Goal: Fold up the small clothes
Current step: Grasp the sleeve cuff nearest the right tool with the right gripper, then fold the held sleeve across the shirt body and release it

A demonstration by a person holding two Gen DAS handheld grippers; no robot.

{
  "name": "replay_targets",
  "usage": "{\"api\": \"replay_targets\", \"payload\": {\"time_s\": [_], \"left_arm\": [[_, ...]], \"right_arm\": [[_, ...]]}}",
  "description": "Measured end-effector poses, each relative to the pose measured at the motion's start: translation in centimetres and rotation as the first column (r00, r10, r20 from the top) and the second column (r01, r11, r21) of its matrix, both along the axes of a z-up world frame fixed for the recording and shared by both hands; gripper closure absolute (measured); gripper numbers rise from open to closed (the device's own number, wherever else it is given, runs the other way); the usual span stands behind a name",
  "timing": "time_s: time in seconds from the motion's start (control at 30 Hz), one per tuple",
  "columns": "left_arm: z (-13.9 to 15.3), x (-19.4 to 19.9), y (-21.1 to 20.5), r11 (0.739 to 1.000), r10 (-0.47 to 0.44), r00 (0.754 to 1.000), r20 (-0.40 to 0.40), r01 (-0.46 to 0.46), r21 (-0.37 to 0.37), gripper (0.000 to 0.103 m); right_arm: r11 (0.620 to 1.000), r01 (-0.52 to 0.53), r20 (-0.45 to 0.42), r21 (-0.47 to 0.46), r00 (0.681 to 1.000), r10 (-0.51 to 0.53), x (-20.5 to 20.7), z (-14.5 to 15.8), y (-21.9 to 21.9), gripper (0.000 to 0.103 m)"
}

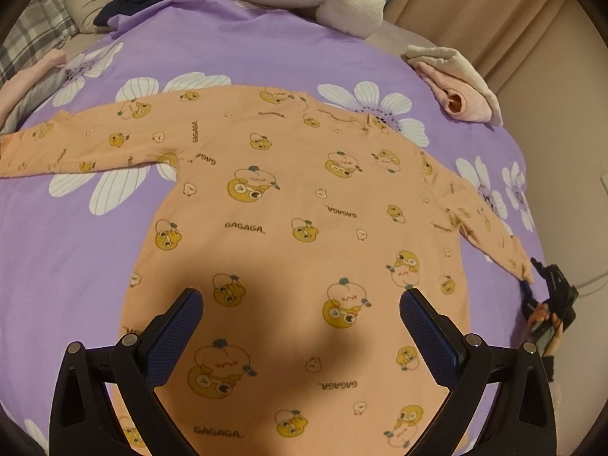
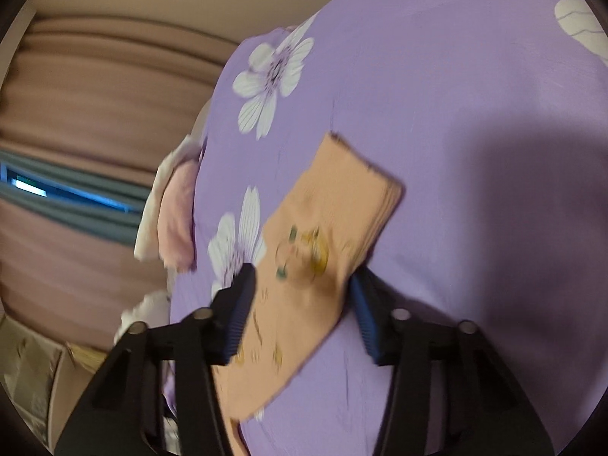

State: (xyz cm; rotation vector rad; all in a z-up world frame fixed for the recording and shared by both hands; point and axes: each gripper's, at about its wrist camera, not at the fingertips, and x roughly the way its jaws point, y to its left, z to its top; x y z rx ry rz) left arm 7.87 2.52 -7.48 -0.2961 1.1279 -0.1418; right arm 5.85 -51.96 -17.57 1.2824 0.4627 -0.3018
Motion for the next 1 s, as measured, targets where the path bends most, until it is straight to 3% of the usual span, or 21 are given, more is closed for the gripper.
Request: {"api": "replay_targets", "payload": {"time_s": [0.1,0.17,0.2,0.3,0.4,0.57,0.7,0.93,1.0], "left_arm": [[-0.2,0.2,0.0,1.0,0.003,1.0,-0.008,-0.003,0.008,0.001],[-0.2,0.3,0.1,1.0,0.009,1.0,-0.011,-0.009,0.009,0.001],[-0.2,0.3,0.3,1.0,0.014,1.0,-0.013,-0.014,0.008,0.001],[-0.3,0.3,0.6,0.999,0.027,0.999,-0.023,-0.027,0.018,0.001],[-0.3,0.3,1.4,0.999,0.049,0.998,-0.034,-0.049,0.016,0.001],[-0.2,-0.2,2.8,0.997,0.078,0.996,-0.04,-0.079,-0.013,0.001],[0.2,-0.7,3.9,0.995,0.092,0.995,-0.032,-0.093,-0.037,0.001],[0.9,-1.9,7.3,0.987,0.144,0.989,-0.006,-0.145,-0.066,0.001],[0.9,-2.2,8.5,0.984,0.165,0.986,-0.002,-0.165,-0.073,0.001]], "right_arm": [[1.0,0.016,-0.001,0.0,1.0,-0.016,0.8,-0.1,-0.5,0.073],[1.0,0.026,-0.027,-0.001,0.999,-0.026,1.5,-0.1,-0.6,0.092],[1.0,0.024,-0.04,-0.002,0.999,-0.024,1.8,-0.2,-0.8,0.095],[1.0,0.013,-0.037,-0.014,0.999,-0.014,1.4,0.0,-1.3,0.094],[0.996,-0.014,-0.048,-0.082,0.999,0.01,1.6,1.9,-0.9,0.095],[0.962,-0.106,-0.024,-0.25,0.994,0.103,3.7,7.9,1.8,0.096],[0.881,-0.215,-0.048,-0.421,0.975,0.215,5.8,14.4,6.9,0.096],[0.721,-0.353,-0.07,-0.596,0.917,0.392,10.4,20.8,16.8,0.096],[0.656,-0.386,-0.086,-0.648,0.893,0.441,12.4,22.5,20.8,0.096]]}}
